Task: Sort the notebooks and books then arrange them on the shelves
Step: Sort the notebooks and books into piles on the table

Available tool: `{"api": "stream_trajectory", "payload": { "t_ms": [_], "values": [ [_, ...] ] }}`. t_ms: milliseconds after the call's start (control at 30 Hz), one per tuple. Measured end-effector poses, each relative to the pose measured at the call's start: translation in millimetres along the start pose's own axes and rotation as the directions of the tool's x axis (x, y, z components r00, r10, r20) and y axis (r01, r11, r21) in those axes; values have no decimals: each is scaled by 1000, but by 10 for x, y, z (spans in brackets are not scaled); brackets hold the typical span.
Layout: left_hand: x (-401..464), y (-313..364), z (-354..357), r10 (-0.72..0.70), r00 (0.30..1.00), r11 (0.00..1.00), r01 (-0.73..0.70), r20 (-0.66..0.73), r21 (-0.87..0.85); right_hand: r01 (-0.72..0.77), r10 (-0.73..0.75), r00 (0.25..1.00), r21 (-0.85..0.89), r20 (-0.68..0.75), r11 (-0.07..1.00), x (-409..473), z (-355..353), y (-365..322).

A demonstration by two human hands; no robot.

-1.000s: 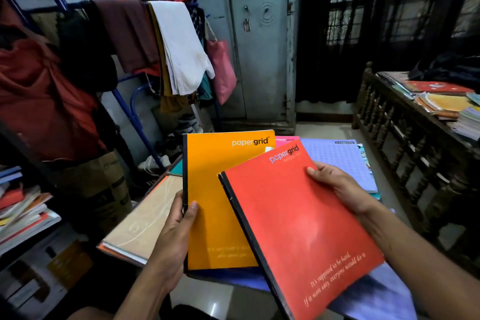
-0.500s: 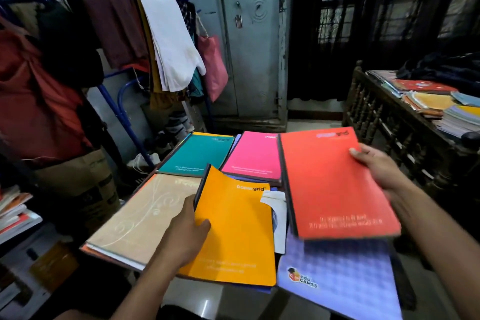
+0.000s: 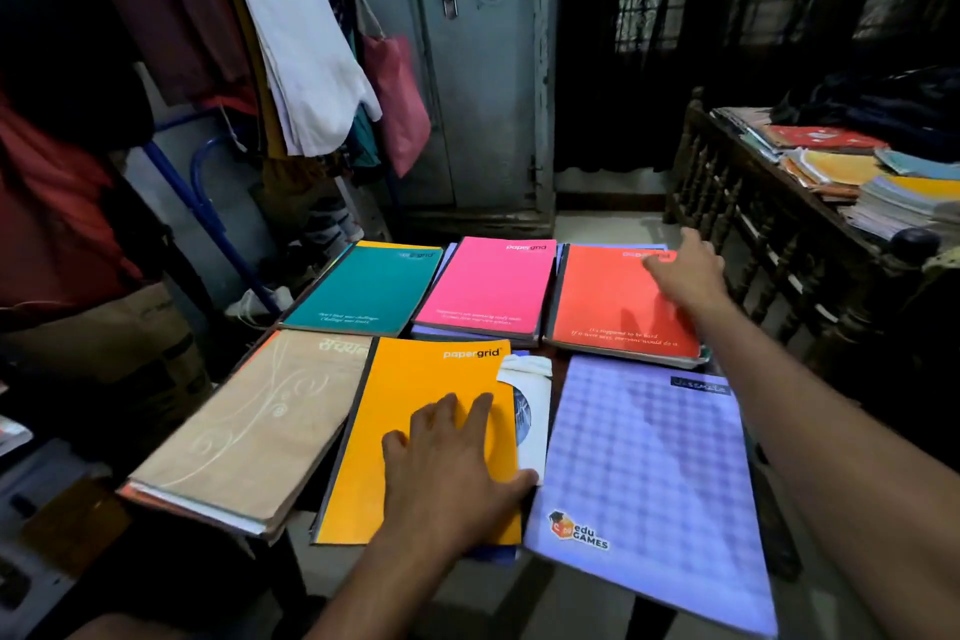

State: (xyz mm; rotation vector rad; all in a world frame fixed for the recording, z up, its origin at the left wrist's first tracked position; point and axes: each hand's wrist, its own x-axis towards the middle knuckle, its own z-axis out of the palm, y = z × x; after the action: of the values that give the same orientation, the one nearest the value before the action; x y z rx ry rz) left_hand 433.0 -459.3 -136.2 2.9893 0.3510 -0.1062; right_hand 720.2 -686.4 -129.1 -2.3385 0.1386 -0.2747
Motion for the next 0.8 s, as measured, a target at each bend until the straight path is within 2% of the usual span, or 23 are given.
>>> {"api": "stream_trajectory", "payload": {
  "t_ms": [33, 100, 167, 233, 333, 400, 533, 600, 700, 800],
  "values": [
    [-4, 39, 17, -17, 1000, 1000, 17, 16, 20, 84, -84, 996, -18, 21, 996, -173, 6, -65],
    [-3, 72, -23, -41, 999, 999, 41, 27, 31, 207, -207, 954, 22, 216, 978, -619, 44, -174],
    [7, 103, -113, -45, 999, 999, 45, 5, 7, 196, -207, 853, 74, 479, 978, -1093, 78, -248],
    [12, 122, -214, -39, 998, 998, 37, -49, -49, 181, -189, 786, 73, 589, 981, -1421, 81, -314],
    [39, 41, -334, -12, 988, 992, -8, -153, -125, 209, -191, 767, 42, 612, 977, -1651, 83, -394],
    [45, -52, -403, -17, 976, 986, -19, -216, -165, 218, -235, 754, 104, 614, 970, -1696, 143, -433],
    [29, -180, -550, -34, 953, 970, -41, -302, -238, 252, -323, 773, 203, 546, 946, -1766, 334, -542],
    [14, -216, -597, -51, 946, 956, -46, -321, -289, 117, -295, 790, 340, 537, 933, -1802, 434, -604],
    [4, -249, -612, -63, 948, 949, -40, -311, -314, -111, -208, 826, 513, 523, 851, -1802, 523, -667],
    [25, -250, -594, -60, 952, 942, -45, -299, -332, -178, -171, 819, 527, 547, 831, -1845, 652, -709]
  ]
}}
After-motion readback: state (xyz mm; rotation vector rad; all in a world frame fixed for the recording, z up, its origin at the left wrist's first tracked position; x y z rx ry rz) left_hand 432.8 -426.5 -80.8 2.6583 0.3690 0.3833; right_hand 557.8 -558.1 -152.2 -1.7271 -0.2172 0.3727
